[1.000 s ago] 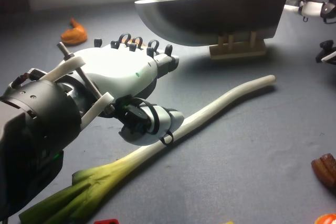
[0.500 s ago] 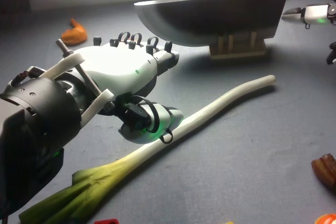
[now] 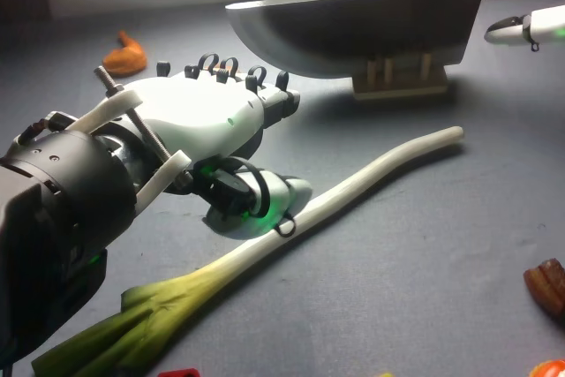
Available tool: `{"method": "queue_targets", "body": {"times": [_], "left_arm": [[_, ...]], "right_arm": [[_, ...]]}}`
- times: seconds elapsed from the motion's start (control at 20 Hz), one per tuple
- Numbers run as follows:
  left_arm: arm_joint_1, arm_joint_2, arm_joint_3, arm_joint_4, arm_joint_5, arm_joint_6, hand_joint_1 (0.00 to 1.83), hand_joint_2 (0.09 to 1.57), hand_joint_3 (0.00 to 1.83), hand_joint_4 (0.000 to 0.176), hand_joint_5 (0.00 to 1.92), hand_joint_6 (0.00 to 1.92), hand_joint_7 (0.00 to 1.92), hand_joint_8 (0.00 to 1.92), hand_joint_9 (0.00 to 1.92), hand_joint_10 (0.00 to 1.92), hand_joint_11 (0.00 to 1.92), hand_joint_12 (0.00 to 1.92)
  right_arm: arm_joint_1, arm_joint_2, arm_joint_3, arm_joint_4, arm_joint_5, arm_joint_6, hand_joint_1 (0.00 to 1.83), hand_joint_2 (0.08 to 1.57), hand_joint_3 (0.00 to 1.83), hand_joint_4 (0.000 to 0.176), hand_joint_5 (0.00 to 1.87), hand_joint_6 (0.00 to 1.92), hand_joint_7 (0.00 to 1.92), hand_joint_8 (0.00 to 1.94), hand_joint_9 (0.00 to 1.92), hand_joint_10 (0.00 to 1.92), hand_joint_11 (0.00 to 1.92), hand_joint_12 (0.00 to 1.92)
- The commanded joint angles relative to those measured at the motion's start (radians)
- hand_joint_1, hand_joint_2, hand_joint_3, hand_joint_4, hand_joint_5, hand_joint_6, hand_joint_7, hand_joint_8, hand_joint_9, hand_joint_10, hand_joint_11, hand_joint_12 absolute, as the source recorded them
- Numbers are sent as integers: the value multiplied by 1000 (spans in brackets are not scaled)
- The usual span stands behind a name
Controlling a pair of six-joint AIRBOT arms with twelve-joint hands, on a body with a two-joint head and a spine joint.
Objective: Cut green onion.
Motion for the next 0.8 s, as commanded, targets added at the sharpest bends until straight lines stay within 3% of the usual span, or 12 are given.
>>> {"method": "queue_targets", "body": {"times": [0.0, 0.05, 0.15, 0.25, 0.35, 0.5, 0.7, 0.75], "left_arm": [[-11, 6, -1, 64, 9, 1, 369, 1369, 0, 0, 148, 11, 117, 0, 53, 7, 0, 51], [-11, 6, -1, 63, 9, 1, 364, 1365, 0, 0, 150, 11, 125, 4, 52, 6, 0, 50], [-8, 6, -1, 62, 9, 1, 308, 1384, 5, 0, 183, 18, 139, 6, 42, 1, 0, 1], [-6, 6, 0, 62, 9, 1, 370, 1380, 1, 0, 112, 0, 81, 0, 47, 3, 8, 4], [-4, 7, 0, 63, 9, 1, 338, 1381, 2, 0, 91, 0, 62, 0, 43, 1, 21, 12], [-6, 7, 0, 63, 8, 1, 411, 1373, 0, 0, 116, 7, 61, 1, 40, 3, 1, 1], [-19, 4, 0, 55, 11, 1, 460, 1347, 0, 0, 121, 6, 73, 3, 63, 8, 23, 16], [-19, 2, 1, 55, 11, 1, 446, 1346, 0, 0, 114, 2, 68, 1, 55, 4, 26, 22]], "right_arm": [[15, 30, -15, 45, 116, 3, 784, 870, 0, 61, 0, 0, 0, 0, 0, 0, 0, 0], [16, 53, -43, 44, 117, 3, 795, 880, 0, 51, 0, 0, 0, 0, 0, 0, 0, 0], [16, 115, -122, 44, 141, 3, 759, 865, 0, 51, 0, 0, 0, 0, 0, 0, 0, 0], [16, 170, -192, 44, 173, 2, 792, 832, 0, 48, 0, 0, 0, 0, 0, 0, 0, 0], [26, 229, -277, 44, 176, -13, 814, 839, 0, 63, 0, 0, 0, 0, 0, 0, 0, 0], [38, 332, -440, 46, 177, -68, 794, 828, 0, 66, 0, 0, 0, 0, 0, 0, 0, 0], [36, 449, -634, 46, 177, -128, 771, 820, 0, 61, 0, 0, 0, 0, 0, 0, 0, 0], [27, 467, -667, 46, 183, -134, 658, 872, 8, 53, 0, 0, 0, 0, 0, 0, 0, 0]]}}
